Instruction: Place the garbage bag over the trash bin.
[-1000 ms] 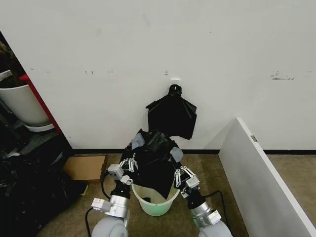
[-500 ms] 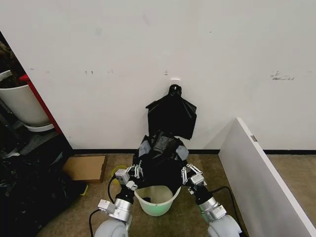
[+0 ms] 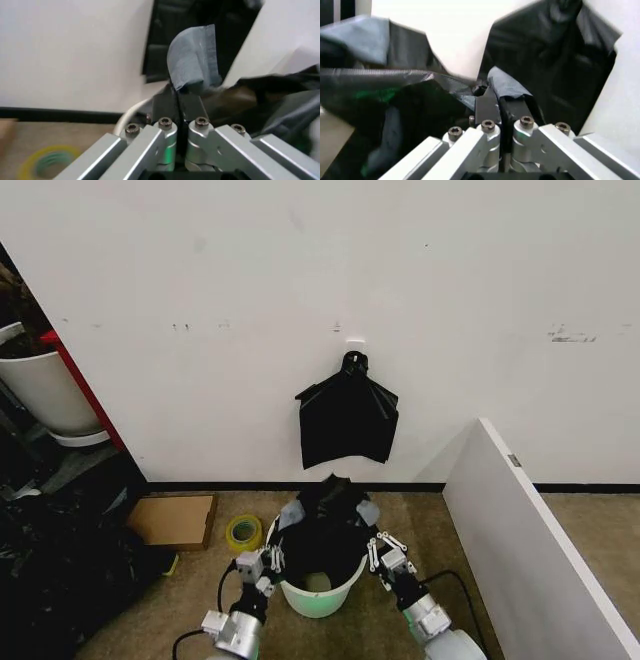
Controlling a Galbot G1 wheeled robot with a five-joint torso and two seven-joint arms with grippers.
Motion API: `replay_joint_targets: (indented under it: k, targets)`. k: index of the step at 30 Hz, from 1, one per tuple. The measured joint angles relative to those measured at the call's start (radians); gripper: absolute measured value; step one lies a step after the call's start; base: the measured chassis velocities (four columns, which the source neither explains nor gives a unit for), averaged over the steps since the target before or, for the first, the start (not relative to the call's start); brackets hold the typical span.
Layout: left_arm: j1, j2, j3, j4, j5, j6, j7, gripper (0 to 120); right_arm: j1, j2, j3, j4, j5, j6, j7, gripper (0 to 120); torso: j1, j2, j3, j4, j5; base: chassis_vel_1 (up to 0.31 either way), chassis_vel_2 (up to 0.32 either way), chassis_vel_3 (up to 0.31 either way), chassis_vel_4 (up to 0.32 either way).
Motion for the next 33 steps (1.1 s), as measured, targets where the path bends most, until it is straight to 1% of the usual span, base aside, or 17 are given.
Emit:
replay_joint_targets:
  k: [2, 3, 5, 6, 7, 9, 10, 11, 13, 17, 22, 27, 30, 33]
  targets:
    - [0.013, 0.003, -0.002, -0.002, 0.054, 0.004, -0.045, 0, -0.011, -0.019, -0.014, 0.007, -0.002, -0.023, 0.018, 0, 0.0, 0.0, 0.0, 0.0, 0.0, 0.0, 0.0, 0.0, 0.0]
    - [0.013, 0.003, -0.002, -0.002, 0.054, 0.004, -0.045, 0, -0.011, -0.019, -0.014, 0.007, -0.002, -0.023, 0.018, 0, 0.0, 0.0, 0.0, 0.0, 0.0, 0.0, 0.0, 0.0, 0.0]
    - [0.022, 0.004, -0.006, -0.002, 0.099, 0.005, -0.081, 0, -0.02, -0.036, -0.025, 0.012, -0.007, -0.04, 0.034, 0, 0.0, 0.0, 0.0, -0.0001, 0.0, 0.0, 0.0, 0.0, 0.0]
    - [0.031, 0.004, -0.009, -0.008, 0.141, 0.007, -0.122, 0, -0.03, -0.053, -0.034, 0.02, -0.01, -0.051, 0.047, 0, 0.0, 0.0, 0.0, -0.0001, 0.0, 0.0, 0.0, 0.0, 0.0]
    - [0.034, 0.004, -0.009, -0.011, 0.15, 0.008, -0.137, 0, -0.034, -0.058, -0.035, 0.023, -0.011, -0.054, 0.049, 0, 0.0, 0.0, 0.0, -0.0001, 0.0001, 0.0, 0.0, 0.0, 0.0]
    - [0.059, 0.006, -0.01, -0.039, 0.188, 0.026, -0.214, 0, -0.058, -0.094, -0.037, 0.049, -0.013, -0.061, 0.048, 0, 0.0, 0.0, 0.0, -0.0001, 0.0, 0.0, 0.0, 0.0, 0.0]
    - [0.077, 0.01, -0.009, -0.05, 0.205, 0.036, -0.247, 0, -0.072, -0.116, -0.036, 0.06, -0.013, -0.062, 0.037, 0, 0.0, 0.0, 0.0, -0.0001, 0.0, 0.0, 0.0, 0.0, 0.0]
    - [0.077, 0.01, -0.009, -0.05, 0.205, 0.036, -0.247, 0, -0.072, -0.116, -0.036, 0.06, -0.013, -0.062, 0.037, 0, 0.0, 0.0, 0.0, -0.0001, 0.0, 0.0, 0.0, 0.0, 0.0]
    - [0.101, 0.017, -0.006, -0.06, 0.233, 0.043, -0.287, 0, -0.094, -0.151, -0.028, 0.066, -0.028, -0.057, 0.008, 0, 0.0, 0.0, 0.0, 0.0, 0.0002, 0.0, 0.0, 0.0, 0.0]
    - [0.129, 0.023, -0.005, -0.061, 0.257, 0.044, -0.318, 0, -0.14, -0.201, 0.003, 0.064, -0.071, -0.044, -0.067, 0, 0.0, 0.0, 0.0, -0.0001, 0.0, 0.0, 0.0, 0.0, 0.0]
    - [0.141, 0.026, -0.005, -0.05, 0.273, 0.043, -0.331, 0, -0.165, -0.209, 0.021, 0.046, -0.109, -0.024, -0.102, 0, 0.0, 0.0, 0.0, -0.0001, 0.0002, 0.0, 0.0, 0.0, 0.0]
    - [0.142, 0.028, -0.005, -0.019, 0.307, 0.05, -0.337, 0, -0.168, -0.2, 0.028, 0.013, -0.163, -0.012, -0.116, 0, 0.0, 0.0, 0.0, -0.0001, 0.0001, 0.0, 0.0, 0.0, 0.0]
    - [0.132, 0.025, -0.005, 0.03, 0.33, 0.061, -0.35, 0, -0.144, -0.176, 0.032, -0.048, -0.214, -0.002, -0.12, 0, 0.0, 0.0, 0.0, 0.0, 0.0001, 0.0, 0.0, 0.0, 0.0]
    - [0.119, 0.021, -0.007, 0.06, 0.333, 0.074, -0.358, 0, -0.133, -0.162, 0.032, -0.068, -0.228, 0.001, -0.118, 0, 0.0, 0.0, 0.0, -0.0001, 0.0001, 0.0, 0.0, 0.0, 0.0]
